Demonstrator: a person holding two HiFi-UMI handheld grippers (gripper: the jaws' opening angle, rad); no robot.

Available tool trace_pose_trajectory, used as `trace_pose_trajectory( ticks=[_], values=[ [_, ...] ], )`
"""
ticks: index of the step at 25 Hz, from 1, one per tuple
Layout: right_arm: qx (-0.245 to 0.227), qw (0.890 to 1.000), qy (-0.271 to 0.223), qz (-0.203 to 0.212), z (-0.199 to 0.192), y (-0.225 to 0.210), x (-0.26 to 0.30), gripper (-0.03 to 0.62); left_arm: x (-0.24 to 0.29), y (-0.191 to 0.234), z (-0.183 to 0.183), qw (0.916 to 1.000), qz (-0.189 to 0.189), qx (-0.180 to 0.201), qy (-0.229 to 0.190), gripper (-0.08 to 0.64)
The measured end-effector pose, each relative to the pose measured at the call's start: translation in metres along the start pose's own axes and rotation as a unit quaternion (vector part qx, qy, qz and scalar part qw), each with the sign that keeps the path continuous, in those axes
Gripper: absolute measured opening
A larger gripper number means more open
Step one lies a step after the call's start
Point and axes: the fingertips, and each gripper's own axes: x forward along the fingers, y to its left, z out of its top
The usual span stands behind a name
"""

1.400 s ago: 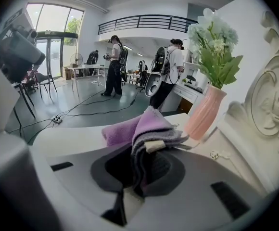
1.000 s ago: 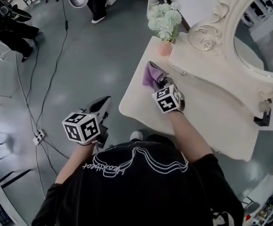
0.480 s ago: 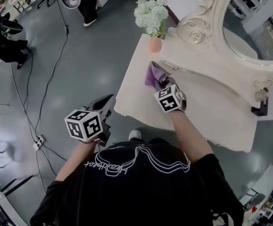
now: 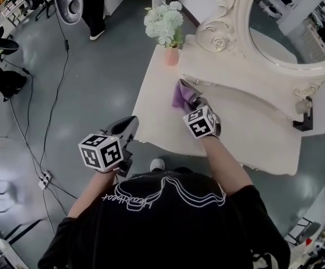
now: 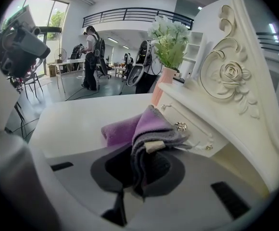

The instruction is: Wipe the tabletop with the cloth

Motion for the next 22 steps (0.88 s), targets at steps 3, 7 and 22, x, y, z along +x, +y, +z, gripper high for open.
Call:
trace_pose_trajectory(
  ticks=[3, 7, 22],
  values=[
    [0.004, 1.000, 0.002, -0.004, -0.007, -0.005, -0.005, 0.046, 0.004, -0.005, 0.000, 1.0000, -0.004, 0.004, 0.002, 0.003],
    [0.004, 1.000, 0.005, -0.005, -0.016, -0.012, -0.010, 0.046, 0.012, -0.015, -0.002, 0.9998, -0.010, 0.013, 0.009, 0.005],
    [0.002, 1.000, 0.018, 0.000, -0.056, -0.037, -0.036, 0.046, 0.039, -0.064, -0.011, 0.9995, -0.021, 0.016, 0.018, 0.005]
  ],
)
